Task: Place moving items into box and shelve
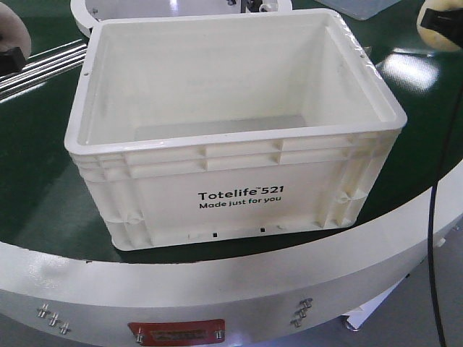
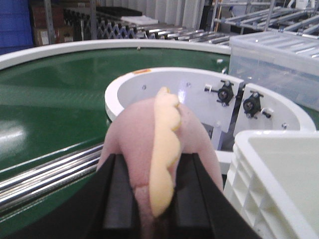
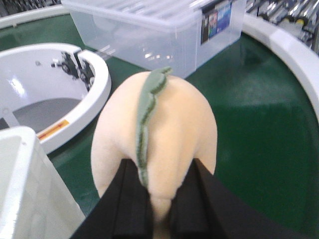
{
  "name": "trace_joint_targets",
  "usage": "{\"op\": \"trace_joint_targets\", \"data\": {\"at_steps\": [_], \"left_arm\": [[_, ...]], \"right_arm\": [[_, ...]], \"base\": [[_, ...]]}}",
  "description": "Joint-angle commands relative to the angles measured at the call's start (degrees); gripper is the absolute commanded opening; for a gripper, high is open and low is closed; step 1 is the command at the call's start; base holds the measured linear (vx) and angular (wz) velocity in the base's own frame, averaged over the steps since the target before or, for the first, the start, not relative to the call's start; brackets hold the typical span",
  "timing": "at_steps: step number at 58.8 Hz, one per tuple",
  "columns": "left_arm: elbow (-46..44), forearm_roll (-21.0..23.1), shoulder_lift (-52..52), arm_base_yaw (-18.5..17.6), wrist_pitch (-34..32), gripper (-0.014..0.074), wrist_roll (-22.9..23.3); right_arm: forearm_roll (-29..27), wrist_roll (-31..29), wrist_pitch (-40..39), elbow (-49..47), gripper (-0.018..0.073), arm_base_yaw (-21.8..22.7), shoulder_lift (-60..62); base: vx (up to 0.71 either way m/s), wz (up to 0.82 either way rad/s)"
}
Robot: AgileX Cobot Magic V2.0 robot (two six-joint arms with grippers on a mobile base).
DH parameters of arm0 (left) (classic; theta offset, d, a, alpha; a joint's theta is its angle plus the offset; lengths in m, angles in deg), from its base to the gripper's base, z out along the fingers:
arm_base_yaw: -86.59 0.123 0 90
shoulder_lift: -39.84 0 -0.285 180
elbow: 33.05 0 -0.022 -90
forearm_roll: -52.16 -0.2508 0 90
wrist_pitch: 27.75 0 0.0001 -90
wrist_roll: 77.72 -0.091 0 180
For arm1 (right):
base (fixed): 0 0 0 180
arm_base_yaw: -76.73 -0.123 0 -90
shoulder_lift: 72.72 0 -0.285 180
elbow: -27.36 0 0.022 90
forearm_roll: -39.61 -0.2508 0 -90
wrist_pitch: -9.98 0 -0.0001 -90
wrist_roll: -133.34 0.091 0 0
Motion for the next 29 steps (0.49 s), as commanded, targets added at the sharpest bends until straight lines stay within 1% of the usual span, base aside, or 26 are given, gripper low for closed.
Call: {"op": "trace_joint_targets", "data": {"at_steps": [1, 3, 7, 14, 25, 29], "left_arm": [[-2.11, -0.16, 2.56, -1.30, -4.61, -0.0020, 0.41], [-2.86, -0.34, 2.60, -2.17, -4.09, -0.0020, 0.41], [-5.14, -2.85, 2.44, -4.68, -2.50, -0.0020, 0.41], [-8.10, -6.12, 2.37, -8.78, -1.73, -0.0020, 0.41], [-9.44, -6.12, 2.21, -13.54, -1.69, -0.0020, 0.41], [-9.44, -6.12, 1.58, -14.98, -1.29, -0.0020, 0.41]], "right_arm": [[0.64, -0.78, -4.88, -1.65, -0.0013, 0.04, 3.86], [0.64, -0.88, -4.88, -1.65, -0.0013, -0.48, 4.41], [0.71, -1.67, -4.88, -1.65, -0.0013, -2.05, 5.31], [0.65, -4.30, -4.85, -1.65, -0.0013, -6.30, 5.76], [0.65, -5.03, -5.11, -1.65, -0.0013, -14.38, 5.76], [0.65, -5.49, -5.11, -1.65, -0.0013, -16.46, 5.76]], "base": [[0.00, 0.00], [0.00, 0.00], [0.00, 0.00], [0.00, 0.00], [0.00, 0.00], [0.00, 0.00]]}}
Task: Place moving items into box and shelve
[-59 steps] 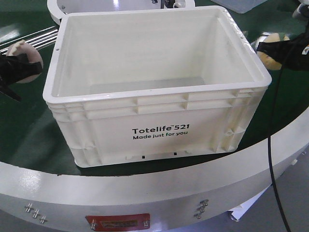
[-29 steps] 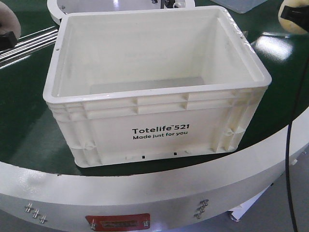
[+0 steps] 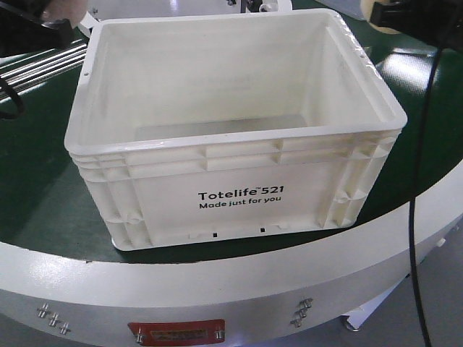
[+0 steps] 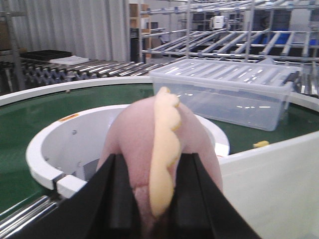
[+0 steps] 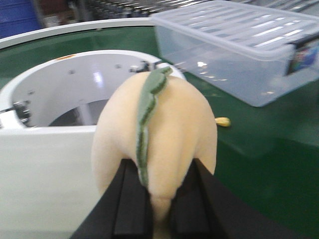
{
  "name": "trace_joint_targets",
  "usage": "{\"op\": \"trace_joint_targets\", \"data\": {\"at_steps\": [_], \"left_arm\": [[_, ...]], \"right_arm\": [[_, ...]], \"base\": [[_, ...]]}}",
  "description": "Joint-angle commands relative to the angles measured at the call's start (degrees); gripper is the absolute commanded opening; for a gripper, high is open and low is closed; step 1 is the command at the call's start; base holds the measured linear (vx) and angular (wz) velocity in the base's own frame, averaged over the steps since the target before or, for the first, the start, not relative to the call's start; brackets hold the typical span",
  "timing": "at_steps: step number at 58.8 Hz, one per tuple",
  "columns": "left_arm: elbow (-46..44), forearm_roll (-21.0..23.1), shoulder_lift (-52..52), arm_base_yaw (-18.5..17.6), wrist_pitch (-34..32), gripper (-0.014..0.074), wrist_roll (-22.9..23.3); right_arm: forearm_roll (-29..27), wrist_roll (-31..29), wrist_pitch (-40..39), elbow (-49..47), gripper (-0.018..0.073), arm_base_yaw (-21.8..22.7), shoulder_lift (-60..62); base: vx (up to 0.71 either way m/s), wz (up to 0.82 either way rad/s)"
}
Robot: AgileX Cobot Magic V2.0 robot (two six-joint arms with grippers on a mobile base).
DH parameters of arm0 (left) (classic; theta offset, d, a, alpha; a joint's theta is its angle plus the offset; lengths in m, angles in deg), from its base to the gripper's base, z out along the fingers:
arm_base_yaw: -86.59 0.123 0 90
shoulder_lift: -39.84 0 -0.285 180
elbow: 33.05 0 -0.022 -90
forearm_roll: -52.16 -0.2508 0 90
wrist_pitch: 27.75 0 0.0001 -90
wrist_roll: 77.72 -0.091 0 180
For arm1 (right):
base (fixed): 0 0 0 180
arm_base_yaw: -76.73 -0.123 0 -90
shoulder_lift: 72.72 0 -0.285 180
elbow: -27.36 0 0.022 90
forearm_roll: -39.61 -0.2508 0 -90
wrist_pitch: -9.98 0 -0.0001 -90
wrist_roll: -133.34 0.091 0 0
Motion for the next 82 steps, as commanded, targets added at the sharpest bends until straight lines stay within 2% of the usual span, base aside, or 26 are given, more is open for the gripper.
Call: {"op": "trace_joint_targets", "data": {"at_steps": [1, 15, 25, 39, 43, 48, 52, 59, 67, 82], "left_arm": [[-2.06, -0.09, 0.23, -2.18, -4.13, -0.0020, 0.41], [-2.06, 0.02, -3.56, -8.50, -4.59, -0.0020, 0.61], [-2.06, 0.02, -6.93, -12.73, -7.71, -0.0020, 0.61], [-2.06, 0.04, -9.12, -13.67, -11.01, 0.0022, 0.50], [-2.06, 0.04, -9.58, -13.67, -11.03, 0.0071, 0.43], [-2.06, 0.04, -10.48, -13.67, -11.22, 0.0164, 0.43], [-2.06, 0.04, -10.90, -13.67, -11.30, 0.0254, 0.43], [-2.06, 0.04, -11.21, -13.67, -11.54, 0.0424, 0.43], [-2.06, 0.04, -11.21, -13.67, -11.54, 0.0538, 0.43], [-2.06, 0.19, -11.13, -13.57, -12.19, 0.0560, 0.43]], "right_arm": [[0.65, -1.53, -5.10, -1.65, -0.0013, -2.71, 1.91], [0.65, -1.94, -4.98, -1.60, -0.0013, -8.66, 1.91], [0.65, -2.85, -4.73, -1.52, -0.0013, -10.58, 1.26], [0.65, -3.27, -5.10, -1.52, 0.0011, -10.58, 0.06], [0.65, -3.27, -5.11, -1.52, 0.0054, -10.58, 0.06], [0.65, -3.27, -5.05, -1.52, 0.0155, -10.58, 0.06], [0.22, -3.27, -5.05, -1.52, 0.0267, -10.58, 0.06], [0.05, -3.08, -5.05, -1.52, 0.0517, -10.58, 0.06], [0.05, -3.08, -4.69, -1.52, 0.0720, -10.58, 0.06], [0.14, -3.13, -4.68, -1.52, 0.0699, -10.58, 0.06]], "base": [[0.00, 0.00], [0.00, 0.00], [0.00, 0.00], [0.00, 0.00], [0.00, 0.00], [0.00, 0.00], [0.00, 0.00], [0.00, 0.00], [0.00, 0.00], [0.00, 0.00]]}}
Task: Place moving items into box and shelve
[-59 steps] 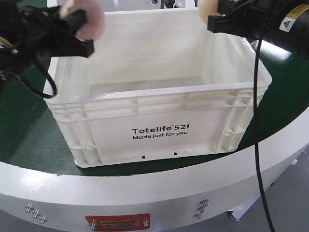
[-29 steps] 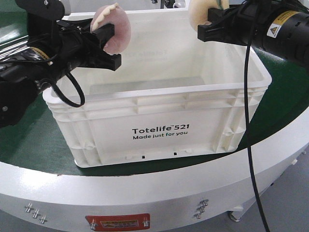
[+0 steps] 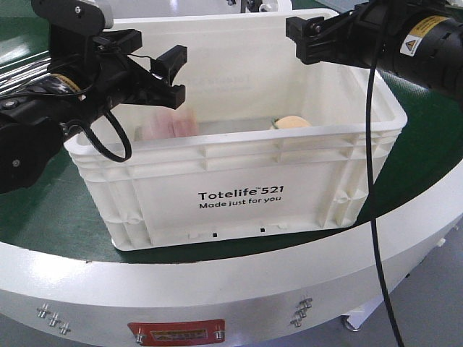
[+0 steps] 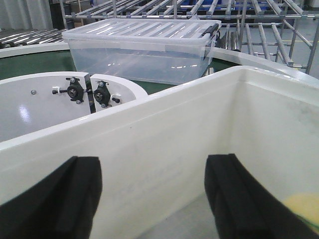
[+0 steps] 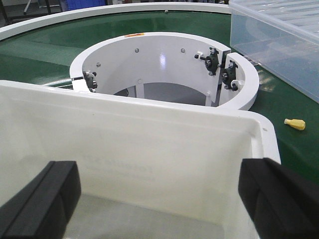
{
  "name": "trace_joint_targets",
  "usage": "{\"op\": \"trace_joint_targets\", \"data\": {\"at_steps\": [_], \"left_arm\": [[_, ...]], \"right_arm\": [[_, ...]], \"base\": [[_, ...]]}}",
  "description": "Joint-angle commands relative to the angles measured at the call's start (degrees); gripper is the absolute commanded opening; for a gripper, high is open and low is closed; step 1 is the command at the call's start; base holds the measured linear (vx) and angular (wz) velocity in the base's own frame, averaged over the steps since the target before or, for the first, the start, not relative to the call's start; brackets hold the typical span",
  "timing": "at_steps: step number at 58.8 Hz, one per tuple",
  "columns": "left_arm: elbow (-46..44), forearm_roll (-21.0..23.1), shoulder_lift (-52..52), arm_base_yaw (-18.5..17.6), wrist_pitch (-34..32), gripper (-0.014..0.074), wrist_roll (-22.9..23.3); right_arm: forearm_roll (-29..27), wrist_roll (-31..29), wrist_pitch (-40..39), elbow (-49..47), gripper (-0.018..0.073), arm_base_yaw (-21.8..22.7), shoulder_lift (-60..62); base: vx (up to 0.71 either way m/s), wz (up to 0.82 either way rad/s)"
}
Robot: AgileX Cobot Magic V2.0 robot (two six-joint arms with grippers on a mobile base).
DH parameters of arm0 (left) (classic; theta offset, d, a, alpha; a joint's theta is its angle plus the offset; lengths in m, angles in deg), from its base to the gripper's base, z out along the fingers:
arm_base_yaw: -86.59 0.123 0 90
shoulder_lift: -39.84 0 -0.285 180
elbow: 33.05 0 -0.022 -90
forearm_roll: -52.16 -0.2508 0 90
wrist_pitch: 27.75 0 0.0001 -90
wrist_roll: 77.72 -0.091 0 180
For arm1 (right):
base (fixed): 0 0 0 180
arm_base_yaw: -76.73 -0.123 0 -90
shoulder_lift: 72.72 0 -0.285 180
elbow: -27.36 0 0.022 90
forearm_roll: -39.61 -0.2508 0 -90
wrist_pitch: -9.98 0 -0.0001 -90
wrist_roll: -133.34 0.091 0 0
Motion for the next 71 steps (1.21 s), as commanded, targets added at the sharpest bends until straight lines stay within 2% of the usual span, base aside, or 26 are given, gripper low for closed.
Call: {"op": "trace_joint_targets", "data": {"at_steps": [1, 5, 10, 21, 25, 35, 43, 52, 63, 71], "left_arm": [[-2.06, 0.40, 2.02, -0.21, -5.84, 0.0560, 0.43], [-2.06, 1.24, 2.14, -0.15, -5.90, 0.0560, 0.43], [-2.06, 4.61, 2.46, -0.15, -4.88, 0.0560, 0.21], [-2.06, 7.10, 5.16, -0.15, -0.68, 0.0559, -6.35], [-2.06, 9.52, 6.34, 0.06, 0.29, 0.0559, -7.59], [-2.06, 15.48, 7.93, 3.22, 6.56, 0.0559, -7.60], [-2.06, 15.67, 7.93, 6.13, 12.76, 0.0559, -7.33], [-2.41, 15.67, 8.59, 6.71, 14.14, 0.0559, -7.04], [-9.89, 15.36, 8.29, 6.80, 22.30, 0.0559, -6.98], [-15.81, 14.81, 7.34, 9.23, 27.12, 0.0559, -6.98]], "right_arm": [[0.45, -0.61, -4.68, -1.74, 0.0694, 0.19, 1.73], [0.40, -0.61, -4.68, -1.74, 0.0673, 0.77, 1.73], [0.40, -0.54, -3.62, -1.81, 0.0652, 2.07, 1.94], [-0.23, -0.29, 1.33, -1.81, 0.0629, 7.55, 3.81], [-0.23, -0.29, 2.80, -1.81, 0.0627, 9.34, 4.52], [-0.23, -0.34, 7.69, -2.46, 0.0620, 10.15, 5.40], [-0.75, -0.34, 14.33, -6.60, 0.0615, 10.15, 4.23], [-1.70, -0.40, 20.94, -13.47, 0.0608, 10.15, 1.88], [-2.73, -0.56, 23.71, -18.82, 0.0599, 10.15, -1.12], [-3.07, -0.56, 23.75, -19.85, 0.0594, 10.15, -2.00]], "base": [[0.00, 0.00], [0.00, 0.00], [0.00, 0.00], [0.00, 0.00], [0.00, 0.00], [0.00, 0.00], [0.00, 0.00], [0.00, 0.00], [0.00, 0.00], [0.00, 0.00]]}}
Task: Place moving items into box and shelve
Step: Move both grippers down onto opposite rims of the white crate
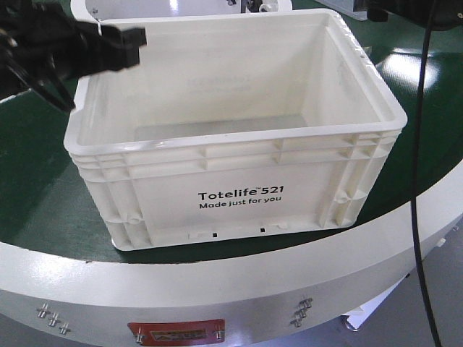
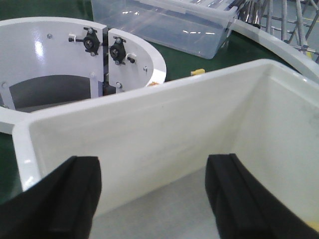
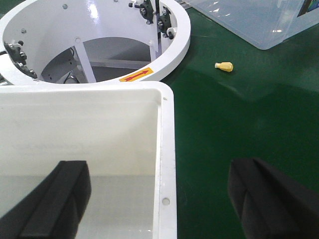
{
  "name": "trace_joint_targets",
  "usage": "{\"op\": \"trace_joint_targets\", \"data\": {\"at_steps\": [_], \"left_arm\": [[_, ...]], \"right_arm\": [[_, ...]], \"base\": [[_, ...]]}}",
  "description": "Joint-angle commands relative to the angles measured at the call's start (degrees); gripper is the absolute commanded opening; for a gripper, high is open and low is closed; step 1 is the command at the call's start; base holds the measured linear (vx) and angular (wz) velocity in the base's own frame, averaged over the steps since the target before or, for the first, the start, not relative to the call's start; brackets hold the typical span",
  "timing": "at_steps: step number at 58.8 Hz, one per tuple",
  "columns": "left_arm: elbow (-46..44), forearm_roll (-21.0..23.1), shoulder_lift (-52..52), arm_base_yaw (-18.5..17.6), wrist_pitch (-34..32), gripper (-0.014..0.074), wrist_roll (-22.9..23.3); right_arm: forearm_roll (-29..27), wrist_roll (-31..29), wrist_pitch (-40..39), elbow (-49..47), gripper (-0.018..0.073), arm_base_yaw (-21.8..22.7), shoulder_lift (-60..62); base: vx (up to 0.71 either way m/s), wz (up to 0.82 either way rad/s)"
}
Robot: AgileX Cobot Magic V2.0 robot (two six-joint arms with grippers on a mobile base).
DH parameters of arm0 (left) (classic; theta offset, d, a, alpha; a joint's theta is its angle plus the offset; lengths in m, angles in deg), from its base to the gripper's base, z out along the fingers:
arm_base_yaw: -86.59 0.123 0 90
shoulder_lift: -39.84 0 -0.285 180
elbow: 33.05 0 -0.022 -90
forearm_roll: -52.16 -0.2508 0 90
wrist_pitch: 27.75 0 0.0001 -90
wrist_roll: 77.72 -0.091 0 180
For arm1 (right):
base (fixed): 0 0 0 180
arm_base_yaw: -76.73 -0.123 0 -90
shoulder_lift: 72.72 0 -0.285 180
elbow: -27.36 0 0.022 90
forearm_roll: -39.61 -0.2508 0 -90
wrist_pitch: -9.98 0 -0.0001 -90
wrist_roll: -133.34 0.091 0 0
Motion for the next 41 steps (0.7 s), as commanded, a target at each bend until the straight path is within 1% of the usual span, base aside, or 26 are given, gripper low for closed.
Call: {"op": "trace_joint_targets", "data": {"at_steps": [1, 6, 15, 25, 34, 39, 41], "left_arm": [[-4.79, -0.13, 0.92, 1.81, -0.70, 0.0559, 0.22], [-5.65, -1.56, 0.87, 4.07, 0.29, 0.0559, 0.29], [-5.71, -1.90, 0.54, 6.89, 0.56, 0.0559, 0.22], [-5.71, -5.62, 0.29, 6.85, -1.33, 0.0559, -0.37], [-5.71, -5.88, 0.29, 6.85, -2.99, 0.0559, -0.31], [-5.71, -5.36, 0.29, 6.85, -1.66, 0.0559, 0.74], [-5.71, -5.44, 0.29, 6.85, -0.76, 0.0559, 1.94]], "right_arm": [[0.19, -0.61, -3.61, -2.37, 0.0594, 0.36, 1.44], [0.04, -0.61, -3.55, -2.37, 0.0594, 0.36, 1.44], [-0.32, -0.61, -3.60, -2.37, 0.0594, 0.20, 1.44], [-1.52, -0.61, -3.72, -2.37, 0.0594, 0.20, 1.44], [-1.52, -0.61, -3.72, -2.37, 0.0594, 0.20, 1.44], [-1.52, -0.61, -3.79, -2.37, 0.0594, 0.20, 1.44], [-1.52, -0.61, -3.84, -2.37, 0.0594, 0.20, 1.44]], "base": [[0.00, 0.00], [0.00, 0.00], [0.00, 0.00], [0.00, 0.00], [0.00, 0.00], [0.00, 0.00], [0.00, 0.00]]}}
